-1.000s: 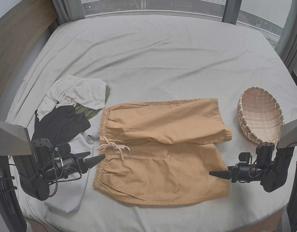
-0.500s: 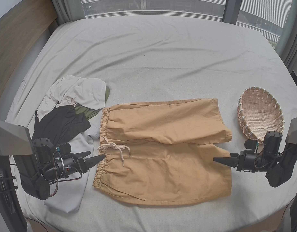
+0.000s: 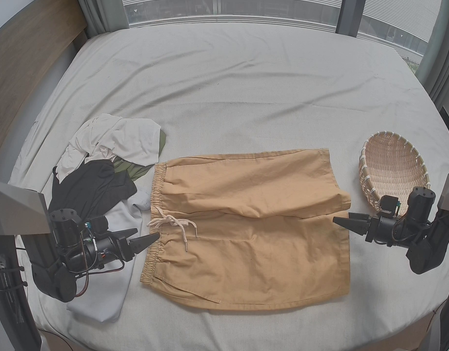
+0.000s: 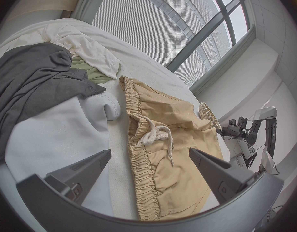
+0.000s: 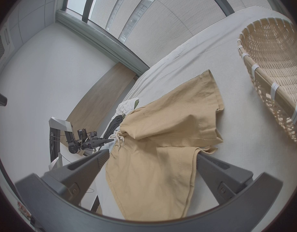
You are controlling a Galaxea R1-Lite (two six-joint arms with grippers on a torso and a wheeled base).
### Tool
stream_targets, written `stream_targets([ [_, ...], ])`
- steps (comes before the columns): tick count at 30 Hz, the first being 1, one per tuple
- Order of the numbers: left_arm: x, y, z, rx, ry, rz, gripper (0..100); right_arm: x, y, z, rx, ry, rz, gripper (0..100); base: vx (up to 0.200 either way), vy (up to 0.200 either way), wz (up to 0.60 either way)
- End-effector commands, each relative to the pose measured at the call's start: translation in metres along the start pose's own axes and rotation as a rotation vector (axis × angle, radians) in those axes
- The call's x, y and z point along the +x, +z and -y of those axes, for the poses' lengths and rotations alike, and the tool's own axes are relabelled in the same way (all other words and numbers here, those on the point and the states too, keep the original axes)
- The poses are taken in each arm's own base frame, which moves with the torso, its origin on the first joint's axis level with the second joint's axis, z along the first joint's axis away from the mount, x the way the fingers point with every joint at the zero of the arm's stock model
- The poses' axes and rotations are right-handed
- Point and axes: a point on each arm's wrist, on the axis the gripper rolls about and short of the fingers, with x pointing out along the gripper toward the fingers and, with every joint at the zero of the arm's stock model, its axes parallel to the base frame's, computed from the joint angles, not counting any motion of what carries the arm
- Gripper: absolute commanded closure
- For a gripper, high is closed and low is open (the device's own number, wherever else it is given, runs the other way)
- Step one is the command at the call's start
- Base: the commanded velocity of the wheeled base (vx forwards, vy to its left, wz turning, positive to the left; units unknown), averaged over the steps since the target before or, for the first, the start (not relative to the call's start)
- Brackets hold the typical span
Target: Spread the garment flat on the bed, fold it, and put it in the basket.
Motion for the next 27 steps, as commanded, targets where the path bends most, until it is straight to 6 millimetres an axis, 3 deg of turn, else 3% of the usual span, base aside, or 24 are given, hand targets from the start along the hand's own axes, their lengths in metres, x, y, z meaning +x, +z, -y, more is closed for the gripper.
stream_targets([
  [1, 0.001, -0.002, -0.001, -0.004, 0.002, -0.007, 0, -0.003, 0.002, 0.001, -0.006, -0.007, 0.009, 0, 0.000, 0.000, 0.00],
  [14, 0.000, -0.002, -0.002, -0.004, 0.006, -0.005, 0, -0.018, 0.033, -0.030, -0.112, 0.019, 0.087, 0, 0.000, 0.000, 0.00],
  [22, -0.006, -0.013, 0.003, -0.033, 0.011, -0.052, 0, -0.017, 0.026, -0.037, -0.094, 0.032, 0.064, 0, 0.000, 0.000, 0.00],
  [27, -0.021, -0.028, 0.012, -0.081, 0.021, -0.124, 0, -0.025, 0.014, -0.047, -0.069, 0.027, 0.036, 0, 0.000, 0.000, 0.00],
])
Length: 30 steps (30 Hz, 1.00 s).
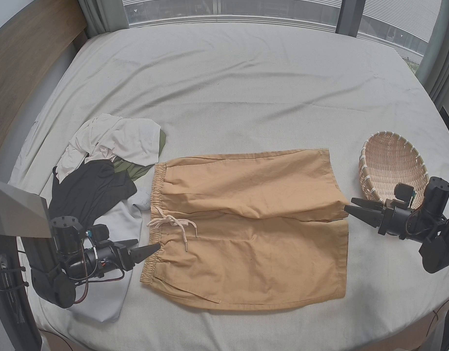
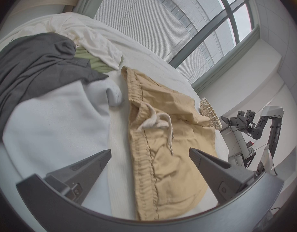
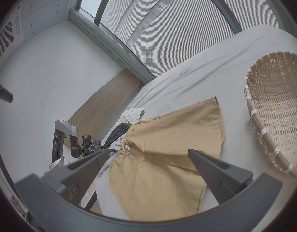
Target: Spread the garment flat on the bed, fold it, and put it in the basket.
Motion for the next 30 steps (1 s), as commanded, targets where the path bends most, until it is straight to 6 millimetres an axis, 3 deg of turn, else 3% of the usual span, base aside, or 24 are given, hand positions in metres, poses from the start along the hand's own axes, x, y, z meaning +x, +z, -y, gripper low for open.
stream_targets([
  [1, -0.012, -0.013, 0.005, -0.043, 0.013, -0.056, 0, -0.010, -0.012, -0.012, 0.034, -0.008, -0.032, 0, 0.000, 0.000, 0.00],
  [9, -0.027, -0.034, 0.022, -0.093, -0.015, -0.163, 0, -0.029, -0.038, -0.014, 0.053, -0.097, -0.090, 0, 0.000, 0.000, 0.00],
  [19, -0.022, -0.040, 0.023, -0.101, -0.025, -0.192, 0, -0.037, -0.081, 0.001, 0.026, -0.219, -0.222, 0, 0.000, 0.000, 0.00],
  [30, -0.017, -0.045, 0.017, -0.114, -0.004, -0.206, 0, -0.039, -0.088, 0.004, 0.041, -0.225, -0.230, 0, 0.000, 0.000, 0.00],
])
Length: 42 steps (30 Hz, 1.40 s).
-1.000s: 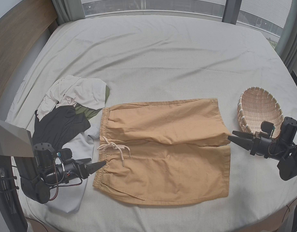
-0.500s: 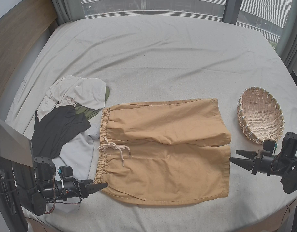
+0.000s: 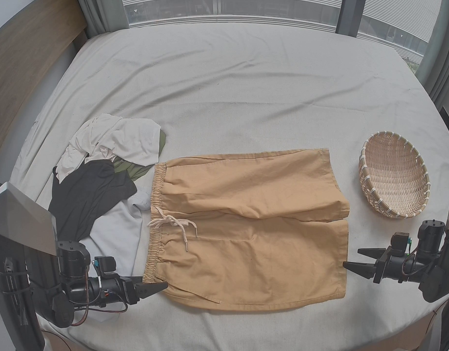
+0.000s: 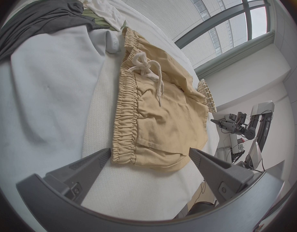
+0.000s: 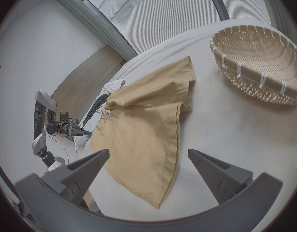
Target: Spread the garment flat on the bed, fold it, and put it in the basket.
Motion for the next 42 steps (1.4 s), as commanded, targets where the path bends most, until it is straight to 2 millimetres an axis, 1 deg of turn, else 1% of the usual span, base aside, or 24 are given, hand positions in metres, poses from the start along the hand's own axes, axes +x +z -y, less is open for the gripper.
stream_targets([
  [1, 0.001, -0.002, -0.004, -0.012, 0.011, -0.005, 0, 0.001, -0.006, 0.004, 0.026, -0.005, -0.020, 0, 0.000, 0.000, 0.00],
  [5, 0.000, -0.002, -0.006, -0.017, 0.019, -0.004, 0, 0.000, -0.006, 0.004, 0.029, -0.006, -0.021, 0, 0.000, 0.000, 0.00],
  [8, 0.003, 0.000, -0.005, -0.006, 0.010, 0.003, 0, 0.000, -0.006, 0.004, 0.027, -0.008, -0.018, 0, 0.000, 0.000, 0.00],
  [13, 0.008, -0.003, -0.010, -0.016, 0.015, -0.011, 0, 0.000, -0.006, 0.004, 0.030, -0.009, -0.020, 0, 0.000, 0.000, 0.00],
  [14, 0.009, -0.003, -0.011, -0.015, 0.016, -0.010, 100, -0.001, -0.007, 0.004, 0.032, -0.009, -0.022, 0, 0.000, 0.000, 0.00],
  [21, 0.009, 0.004, -0.018, -0.012, 0.030, 0.025, 100, -0.003, -0.013, 0.006, 0.060, -0.027, -0.041, 0, 0.000, 0.000, 0.00],
  [26, 0.008, 0.007, -0.017, -0.004, 0.029, 0.037, 100, 0.001, -0.032, 0.016, 0.094, -0.038, -0.110, 0, 0.000, 0.000, 0.00],
  [32, 0.009, 0.007, -0.015, 0.002, 0.022, 0.037, 100, 0.009, -0.048, 0.019, 0.124, -0.015, -0.177, 0, 0.000, 0.000, 0.00],
  [38, 0.009, 0.008, -0.016, 0.004, 0.022, 0.041, 100, 0.012, -0.055, 0.014, 0.126, 0.013, -0.230, 0, 0.000, 0.000, 0.00],
  [40, 0.009, 0.009, -0.016, 0.005, 0.022, 0.042, 100, 0.011, -0.056, 0.011, 0.133, 0.025, -0.254, 0, 0.000, 0.000, 0.00],
  [42, 0.010, 0.009, -0.016, 0.006, 0.022, 0.043, 100, 0.008, -0.052, 0.002, 0.144, 0.040, -0.282, 0, 0.000, 0.000, 0.00],
])
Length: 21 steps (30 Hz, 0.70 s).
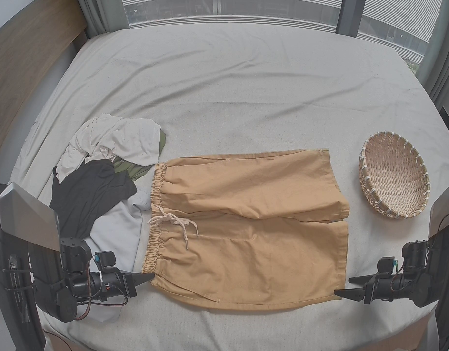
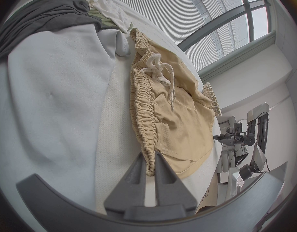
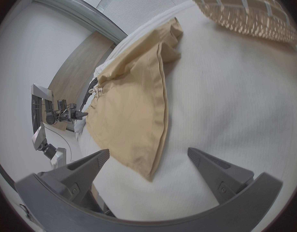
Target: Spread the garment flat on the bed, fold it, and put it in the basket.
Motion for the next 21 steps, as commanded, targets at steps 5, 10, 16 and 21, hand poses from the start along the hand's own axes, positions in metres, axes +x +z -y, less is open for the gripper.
stream_targets([
  [5, 0.001, 0.000, 0.000, 0.003, -0.003, 0.001, 100, -0.004, -0.002, -0.014, 0.011, 0.027, -0.051, 0, 0.000, 0.000, 0.00],
  [10, 0.001, 0.000, 0.000, 0.003, -0.002, 0.000, 100, 0.001, -0.005, -0.011, 0.015, 0.031, -0.056, 0, 0.000, 0.000, 0.00],
  [16, 0.001, 0.000, 0.001, 0.005, -0.004, 0.000, 100, 0.008, -0.006, -0.014, 0.008, 0.047, -0.071, 0, 0.000, 0.000, 0.00],
  [21, 0.001, 0.000, 0.000, 0.004, -0.005, -0.002, 100, 0.010, -0.006, -0.015, 0.017, 0.052, -0.072, 100, 0.000, 0.000, 0.00],
])
